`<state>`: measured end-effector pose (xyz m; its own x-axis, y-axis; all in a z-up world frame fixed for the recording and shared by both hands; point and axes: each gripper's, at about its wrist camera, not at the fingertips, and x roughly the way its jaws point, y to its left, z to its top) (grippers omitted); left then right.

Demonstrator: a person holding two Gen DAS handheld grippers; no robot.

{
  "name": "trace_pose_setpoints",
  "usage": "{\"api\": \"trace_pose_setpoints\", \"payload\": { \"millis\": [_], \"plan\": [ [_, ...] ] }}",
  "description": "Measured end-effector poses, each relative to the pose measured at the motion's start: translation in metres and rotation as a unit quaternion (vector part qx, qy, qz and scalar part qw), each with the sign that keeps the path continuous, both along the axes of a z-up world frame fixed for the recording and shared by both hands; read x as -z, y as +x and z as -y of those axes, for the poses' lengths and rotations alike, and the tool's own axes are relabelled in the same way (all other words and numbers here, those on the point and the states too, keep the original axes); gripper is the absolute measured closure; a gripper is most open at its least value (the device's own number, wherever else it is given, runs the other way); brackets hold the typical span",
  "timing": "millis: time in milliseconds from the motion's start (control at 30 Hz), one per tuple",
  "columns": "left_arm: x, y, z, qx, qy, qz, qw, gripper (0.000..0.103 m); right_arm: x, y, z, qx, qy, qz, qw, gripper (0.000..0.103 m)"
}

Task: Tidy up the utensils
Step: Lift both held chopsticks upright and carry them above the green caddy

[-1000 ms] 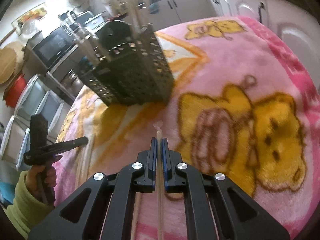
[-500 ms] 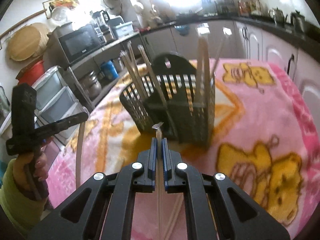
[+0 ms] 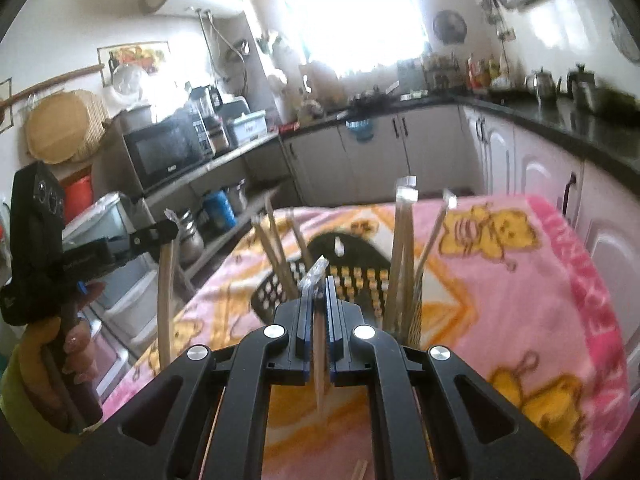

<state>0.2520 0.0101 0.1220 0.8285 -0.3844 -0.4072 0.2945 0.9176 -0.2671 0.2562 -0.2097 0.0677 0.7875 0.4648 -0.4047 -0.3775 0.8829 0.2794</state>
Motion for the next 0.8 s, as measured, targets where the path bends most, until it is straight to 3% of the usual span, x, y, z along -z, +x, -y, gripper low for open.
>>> {"api": "trace_pose_setpoints", "payload": {
  "millis": [367,800],
  "plan": [
    [-0.047,0.024,0.036,-0.033,0.029,0.092,0.9947,0.103,-0.047,0.009,0.014,0.008,0.01,0.059,0.998,0.097],
    [-0.046,0.058,0.056,-0.084,0.032,0.15,0.9846,0.103,-0.077,0.024,0.032,0.032,0.019,0.098,0.994,0.097]
  ]
}}
